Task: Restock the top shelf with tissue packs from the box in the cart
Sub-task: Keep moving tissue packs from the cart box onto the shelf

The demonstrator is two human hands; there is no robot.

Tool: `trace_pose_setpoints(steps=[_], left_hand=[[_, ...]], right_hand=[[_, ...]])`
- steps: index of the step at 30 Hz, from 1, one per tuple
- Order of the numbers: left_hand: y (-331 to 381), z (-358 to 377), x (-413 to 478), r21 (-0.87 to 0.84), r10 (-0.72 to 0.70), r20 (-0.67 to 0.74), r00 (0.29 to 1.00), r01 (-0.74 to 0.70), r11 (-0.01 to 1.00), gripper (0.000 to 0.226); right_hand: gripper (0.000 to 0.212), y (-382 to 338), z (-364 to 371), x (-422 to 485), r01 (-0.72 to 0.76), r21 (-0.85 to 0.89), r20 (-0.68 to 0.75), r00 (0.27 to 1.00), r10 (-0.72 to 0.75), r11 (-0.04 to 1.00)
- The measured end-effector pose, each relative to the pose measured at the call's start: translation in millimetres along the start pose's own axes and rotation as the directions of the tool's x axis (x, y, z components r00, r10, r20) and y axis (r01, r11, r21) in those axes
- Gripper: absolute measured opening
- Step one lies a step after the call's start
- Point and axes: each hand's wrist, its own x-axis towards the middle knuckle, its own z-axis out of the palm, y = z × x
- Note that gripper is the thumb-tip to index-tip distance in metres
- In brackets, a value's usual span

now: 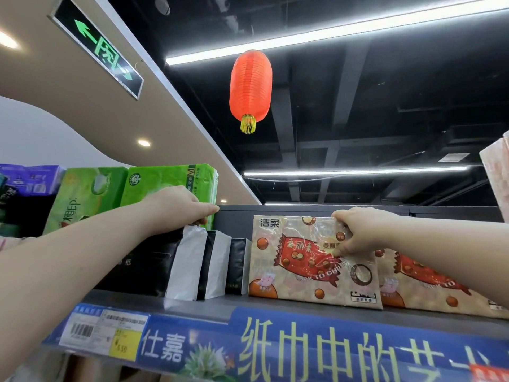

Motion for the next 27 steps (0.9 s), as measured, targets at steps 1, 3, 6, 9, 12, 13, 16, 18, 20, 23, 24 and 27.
trace_pose_setpoints(steps=[1, 3, 6, 9, 12, 13, 16, 18, 20, 23, 24, 27], left_hand=[[0.2, 0.2, -0.6, 0.007, 0.022, -0.028, 0.999, -0.021, 1.000, 0.043], [0.8, 0.5, -2.0, 0.012, 0.069, -0.091, 0.993, -0.069, 0.998, 0.036], [1.6, 0.7, -1.9, 0.048, 0.131, -0.156, 0.979, -0.125, 0.991, 0.039], [3.7, 0.0, -1.1, 0.146, 0.150, -0.201, 0.968, -0.122, 0.982, 0.040], [7.9, -3.5, -2.8, 0.318, 0.198, -0.256, 0.946, -0.111, 0.942, 0.039], [9.4, -5.1, -3.4, 0.371, 0.215, -0.269, 0.939, -0.105, 0.923, 0.038], [17.7, -9.0, -6.5, 0.462, 0.250, -0.323, 0.913, -0.079, 0.884, 0.036], [27.2, -10.5, -11.0, 0.468, 0.245, -0.353, 0.903, -0.057, 0.882, 0.035], [39.2, -11.3, -17.8, 0.470, 0.232, -0.359, 0.904, -0.039, 0.882, 0.037], [58.7, -8.9, -30.6, 0.494, 0.242, -0.323, 0.915, -0.055, 0.868, 0.041], [65.6, -6.7, -35.3, 0.507, 0.247, -0.298, 0.922, -0.066, 0.859, 0.043], [86.9, 1.3, -51.5, 0.539, 0.233, -0.219, 0.948, -0.082, 0.839, 0.047]], right_hand=[[0.081, -0.8, -0.7, -0.4, 0.000, -0.031, -0.007, 1.000, -0.001, 1.000], [0.083, -3.3, -2.2, -1.8, -0.005, -0.070, -0.014, 1.000, 0.004, 0.998], [0.096, -6.3, -4.5, -6.1, -0.017, -0.052, -0.010, 1.000, 0.016, 0.999], [0.098, -7.0, -10.5, -14.3, 0.008, -0.047, -0.025, 1.000, -0.009, 0.999], [0.095, -4.6, -17.7, -24.0, 0.035, -0.055, -0.030, 0.999, -0.037, 0.998], [0.093, -2.6, -19.7, -27.8, 0.042, -0.048, -0.029, 0.999, -0.044, 0.998], [0.090, 7.7, -24.4, -40.9, 0.059, -0.021, -0.032, 0.998, -0.060, 0.998], [0.087, 16.3, -26.5, -50.4, 0.065, -0.011, -0.030, 0.997, -0.065, 0.998], [0.085, 25.6, -28.3, -59.9, 0.063, 0.015, -0.022, 0.998, -0.062, 0.998], [0.086, 39.5, -31.9, -75.7, 0.068, 0.047, -0.022, 0.998, -0.067, 0.997], [0.086, 44.0, -33.2, -81.2, 0.073, 0.052, -0.024, 0.997, -0.072, 0.996], [0.081, 54.1, -36.3, -96.8, 0.102, 0.064, -0.039, 0.994, -0.100, 0.993]])
